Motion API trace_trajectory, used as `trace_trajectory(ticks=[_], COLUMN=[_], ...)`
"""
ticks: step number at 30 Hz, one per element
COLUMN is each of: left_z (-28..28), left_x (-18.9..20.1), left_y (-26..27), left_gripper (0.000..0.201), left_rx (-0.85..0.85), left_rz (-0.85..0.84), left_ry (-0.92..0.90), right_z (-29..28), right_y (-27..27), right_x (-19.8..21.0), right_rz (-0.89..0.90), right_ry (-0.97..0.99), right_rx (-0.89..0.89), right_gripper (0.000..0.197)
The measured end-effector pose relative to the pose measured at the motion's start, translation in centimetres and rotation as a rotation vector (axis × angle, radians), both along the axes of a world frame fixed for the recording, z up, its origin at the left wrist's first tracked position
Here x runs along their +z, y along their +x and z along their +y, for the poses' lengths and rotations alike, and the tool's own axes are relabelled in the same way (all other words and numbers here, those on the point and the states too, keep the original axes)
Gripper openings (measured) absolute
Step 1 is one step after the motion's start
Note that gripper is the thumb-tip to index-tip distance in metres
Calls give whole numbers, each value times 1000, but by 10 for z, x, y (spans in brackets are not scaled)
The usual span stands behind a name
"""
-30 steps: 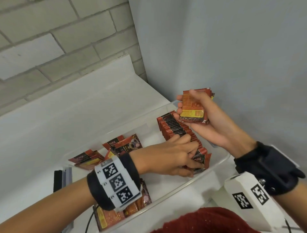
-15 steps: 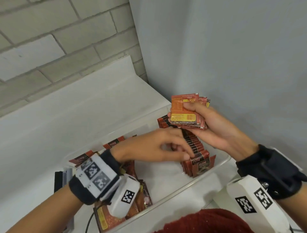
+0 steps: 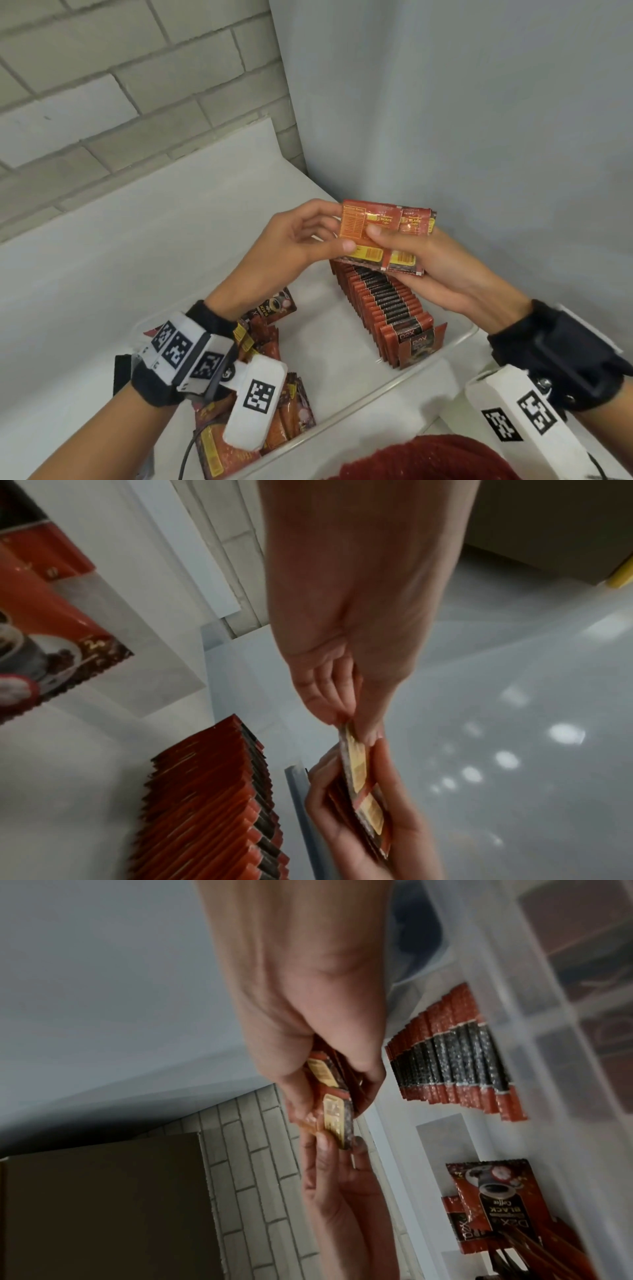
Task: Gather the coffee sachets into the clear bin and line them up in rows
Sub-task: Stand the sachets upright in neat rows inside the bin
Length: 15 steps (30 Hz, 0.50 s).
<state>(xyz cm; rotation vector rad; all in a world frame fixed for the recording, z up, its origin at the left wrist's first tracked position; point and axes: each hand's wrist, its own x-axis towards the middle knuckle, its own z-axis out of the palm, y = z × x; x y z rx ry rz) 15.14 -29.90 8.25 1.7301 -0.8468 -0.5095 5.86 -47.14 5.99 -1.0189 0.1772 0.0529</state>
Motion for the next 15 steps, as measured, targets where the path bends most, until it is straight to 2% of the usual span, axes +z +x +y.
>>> trace_trajectory(ticks=[2,5,6,8,12,15], left_z=[1,4,5,7,5,4], left_x=[4,7,7,7,3,-2], left_y=[-1,2,3,4,4,6], left_gripper=[22,12,10,7,7,11], left_rx=[30,7,-27,-98,-126,-102], left_rz=[-47,-101,-123,-142,-184,-218], left_ry=[-50,-131,-141,-139,-118,-105], right_z=[1,2,3,4,2,0], right_y=[1,1,1,-1,-4,-4], right_x=[-1,-1,-1,2,4,6], right_rz=[-12,10,25,42,54,82], right_ry=[8,2,-5,-20,-67,-56], right_rx=[20,62,98,173,192,147], right_gripper=[51,94,100,89,40,38])
